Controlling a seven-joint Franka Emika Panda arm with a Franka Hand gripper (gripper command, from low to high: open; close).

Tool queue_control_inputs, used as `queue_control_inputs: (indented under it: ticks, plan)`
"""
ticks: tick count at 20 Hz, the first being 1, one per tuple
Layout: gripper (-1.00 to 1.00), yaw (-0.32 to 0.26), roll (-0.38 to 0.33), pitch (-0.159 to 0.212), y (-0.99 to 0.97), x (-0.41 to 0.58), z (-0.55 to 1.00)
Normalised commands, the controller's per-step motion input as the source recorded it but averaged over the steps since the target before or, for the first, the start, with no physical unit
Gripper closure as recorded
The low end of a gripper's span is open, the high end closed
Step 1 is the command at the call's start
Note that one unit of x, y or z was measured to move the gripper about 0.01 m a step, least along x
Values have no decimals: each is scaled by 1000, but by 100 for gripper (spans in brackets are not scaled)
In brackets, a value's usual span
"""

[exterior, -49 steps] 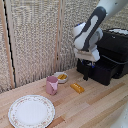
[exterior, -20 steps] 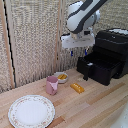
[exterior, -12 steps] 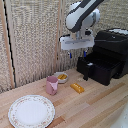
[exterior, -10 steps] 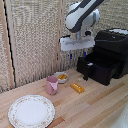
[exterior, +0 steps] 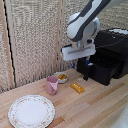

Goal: Extend the gripper towards the air fryer handle. Grasp the air fryer handle and pull it to open the air fryer. Release the air fryer handle and move the gripper to the bread. Grasp the bread with the gripper and move it to the air fryer basket. Release the bread inside the air fryer and retract the gripper.

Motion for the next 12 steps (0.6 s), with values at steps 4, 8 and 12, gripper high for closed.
queue_control_inputs:
  ticks: [4,8,12]
  plan:
    - [-100,266,53,-80,52,-76,-489]
    - [-100,215,41,-49,-5,-28,-340]
    - [-100,88,1,-45,-109,-61,-228]
